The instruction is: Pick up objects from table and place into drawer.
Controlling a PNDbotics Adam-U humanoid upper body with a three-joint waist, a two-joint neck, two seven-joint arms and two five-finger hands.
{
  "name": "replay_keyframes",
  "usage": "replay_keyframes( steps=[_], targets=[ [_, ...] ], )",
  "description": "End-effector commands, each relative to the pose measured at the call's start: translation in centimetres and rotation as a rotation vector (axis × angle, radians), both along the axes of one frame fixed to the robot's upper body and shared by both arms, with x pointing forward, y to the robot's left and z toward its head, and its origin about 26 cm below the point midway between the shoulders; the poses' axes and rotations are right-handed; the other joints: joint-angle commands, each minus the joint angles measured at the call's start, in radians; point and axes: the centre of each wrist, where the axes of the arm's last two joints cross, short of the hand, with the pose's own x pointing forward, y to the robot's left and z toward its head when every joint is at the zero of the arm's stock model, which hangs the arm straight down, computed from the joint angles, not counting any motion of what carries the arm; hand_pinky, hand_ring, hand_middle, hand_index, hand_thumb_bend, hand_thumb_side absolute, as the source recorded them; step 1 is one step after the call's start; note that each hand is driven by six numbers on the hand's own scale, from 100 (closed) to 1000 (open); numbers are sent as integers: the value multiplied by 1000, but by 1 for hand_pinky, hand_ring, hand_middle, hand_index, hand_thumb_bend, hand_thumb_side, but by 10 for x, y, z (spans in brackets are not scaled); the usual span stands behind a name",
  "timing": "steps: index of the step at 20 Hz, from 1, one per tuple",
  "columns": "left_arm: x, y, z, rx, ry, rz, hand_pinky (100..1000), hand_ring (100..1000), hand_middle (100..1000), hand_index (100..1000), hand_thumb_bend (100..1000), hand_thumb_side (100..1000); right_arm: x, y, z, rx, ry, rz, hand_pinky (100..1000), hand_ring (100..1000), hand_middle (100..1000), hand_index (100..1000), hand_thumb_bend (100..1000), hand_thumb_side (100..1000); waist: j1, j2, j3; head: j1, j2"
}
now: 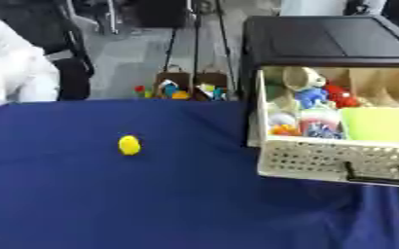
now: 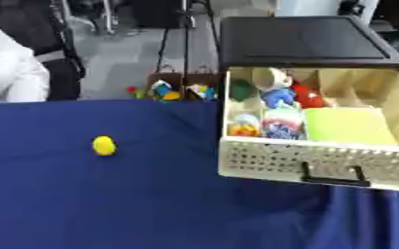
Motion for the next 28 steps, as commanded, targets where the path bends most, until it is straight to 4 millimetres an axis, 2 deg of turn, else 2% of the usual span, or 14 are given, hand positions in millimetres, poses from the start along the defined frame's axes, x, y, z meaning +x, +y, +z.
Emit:
replay_keyframes(
  steps=[1, 3, 5, 9, 10, 12, 14, 21, 23, 25, 28],
  targets=[
    [-6, 18, 11, 92, -9, 63, 555, 612, 849, 871, 302, 928, -4, -1, 12, -38, -28, -2, 515, 599, 641, 803, 277, 1000, 5, -19, 5, 92, 22],
    [-11, 32, 13, 166, 28, 113, 555, 609, 835, 886, 297, 863, -4, -1, 12, -47, -25, -3, 515, 600, 641, 803, 275, 1000, 14, -23, 11, 145, 35],
    [-16, 43, 14, 245, 76, 153, 556, 610, 831, 898, 299, 854, -5, -2, 12, -58, -20, -7, 515, 600, 641, 803, 275, 1000, 25, -26, 14, 177, 45],
    [-20, 60, 31, 384, 116, 236, 556, 610, 831, 898, 299, 854, -5, -2, 12, -55, -19, -7, 515, 600, 641, 803, 275, 1000, 21, -28, 13, 193, 48],
    [-21, 62, 35, 410, 124, 258, 592, 691, 876, 984, 397, 871, -5, -2, 12, -56, -19, -7, 515, 600, 640, 803, 275, 1000, 22, -26, 15, 197, 48],
    [-23, 63, 32, 494, 187, 268, 609, 719, 891, 997, 414, 868, -6, -3, 13, -75, -19, -13, 514, 599, 639, 802, 274, 1000, 42, -25, 15, 201, 59],
    [-27, 67, 28, 582, 261, 282, 631, 745, 922, 1000, 427, 882, -5, -3, 12, -77, -21, -8, 513, 597, 637, 801, 272, 1000, 46, -25, 8, 208, 64],
    [-10, 79, 23, 856, 494, 322, 659, 794, 940, 1000, 494, 938, -4, -1, 7, -1, -69, 75, 511, 595, 621, 792, 175, 1000, 35, -11, -13, 253, 56],
    [-4, 77, 29, 933, 524, 331, 659, 797, 936, 1000, 501, 950, -3, 1, 7, 37, -96, 118, 538, 623, 638, 795, 150, 1000, 31, -6, -15, 275, 61],
    [0, 74, 36, 1010, 547, 342, 661, 806, 939, 1000, 528, 962, -2, 2, 8, 76, -130, 164, 604, 693, 671, 801, 100, 1000, 26, 0, -16, 296, 65],
    [2, 69, 49, 1127, 571, 367, 664, 813, 939, 1000, 549, 958, -1, 4, 13, 122, -174, 231, 611, 701, 673, 795, 100, 1000, 19, 8, -18, 318, 67]
  ],
)
